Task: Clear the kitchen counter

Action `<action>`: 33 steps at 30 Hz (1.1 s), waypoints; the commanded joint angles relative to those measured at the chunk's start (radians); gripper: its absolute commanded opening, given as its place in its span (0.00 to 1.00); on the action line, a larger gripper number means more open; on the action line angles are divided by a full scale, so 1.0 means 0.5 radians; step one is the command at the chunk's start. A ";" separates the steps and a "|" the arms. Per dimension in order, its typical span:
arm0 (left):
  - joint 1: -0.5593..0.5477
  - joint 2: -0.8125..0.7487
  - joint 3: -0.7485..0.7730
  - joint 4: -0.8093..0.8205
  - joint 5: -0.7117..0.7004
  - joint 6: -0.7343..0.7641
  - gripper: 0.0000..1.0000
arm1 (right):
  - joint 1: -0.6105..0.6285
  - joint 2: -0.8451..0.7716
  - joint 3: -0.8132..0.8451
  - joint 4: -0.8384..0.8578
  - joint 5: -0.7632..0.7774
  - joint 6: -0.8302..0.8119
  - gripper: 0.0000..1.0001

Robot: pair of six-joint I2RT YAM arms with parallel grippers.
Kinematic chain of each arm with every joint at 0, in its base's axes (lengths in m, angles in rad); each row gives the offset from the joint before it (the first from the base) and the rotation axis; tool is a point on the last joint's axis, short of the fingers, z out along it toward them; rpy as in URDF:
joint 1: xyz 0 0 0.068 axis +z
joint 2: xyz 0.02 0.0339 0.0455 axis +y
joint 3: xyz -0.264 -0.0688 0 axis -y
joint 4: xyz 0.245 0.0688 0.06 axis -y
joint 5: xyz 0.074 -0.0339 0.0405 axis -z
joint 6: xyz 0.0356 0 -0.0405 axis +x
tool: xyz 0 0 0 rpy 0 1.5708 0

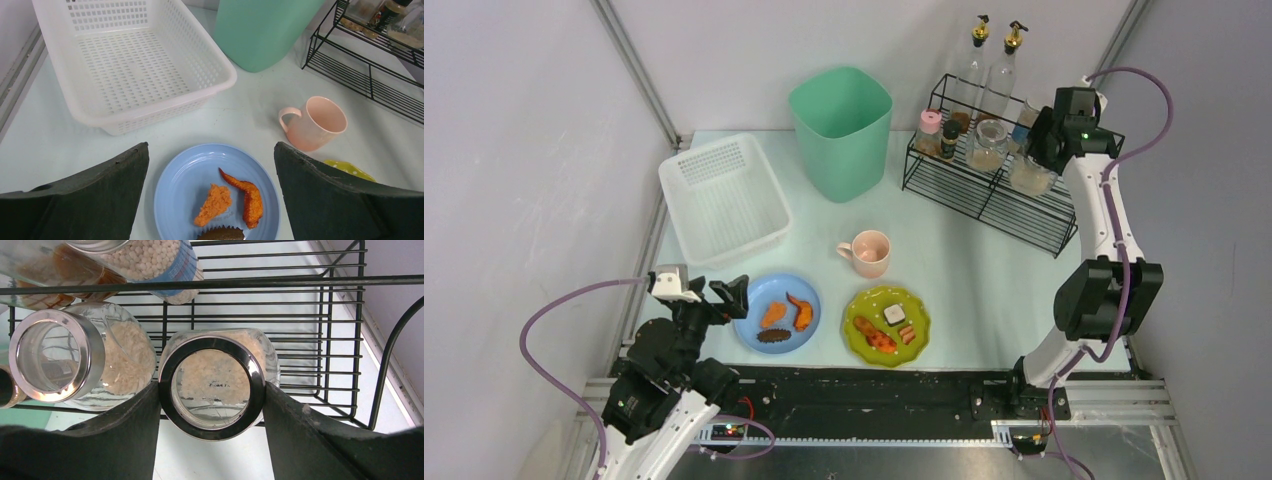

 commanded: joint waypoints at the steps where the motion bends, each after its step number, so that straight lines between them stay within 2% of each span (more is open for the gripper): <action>1: 0.019 0.021 -0.011 0.063 0.015 -0.016 0.98 | -0.013 0.021 0.083 0.096 0.013 0.005 0.30; 6: 0.019 0.019 -0.012 0.064 0.008 -0.018 0.98 | -0.016 0.058 0.085 0.081 0.013 0.028 0.60; 11: 0.019 0.020 -0.011 0.062 0.007 -0.019 0.98 | -0.017 0.048 0.105 0.081 -0.008 0.031 0.73; 14: 0.019 0.018 -0.011 0.061 0.005 -0.019 0.98 | -0.015 0.027 0.139 0.059 -0.019 0.032 0.96; 16: 0.019 0.022 -0.011 0.062 0.006 -0.019 0.98 | -0.017 -0.007 0.155 0.052 -0.023 0.034 0.99; 25: 0.019 0.029 -0.011 0.062 0.013 -0.019 0.98 | 0.028 -0.322 0.038 0.124 -0.046 -0.021 0.99; 29: 0.019 0.034 -0.008 0.063 0.016 -0.019 0.98 | 0.136 -0.489 -0.079 0.175 -0.051 -0.121 0.99; 33: 0.020 0.036 -0.008 0.064 0.026 -0.016 0.98 | 0.375 -0.673 -0.260 0.257 0.074 -0.202 1.00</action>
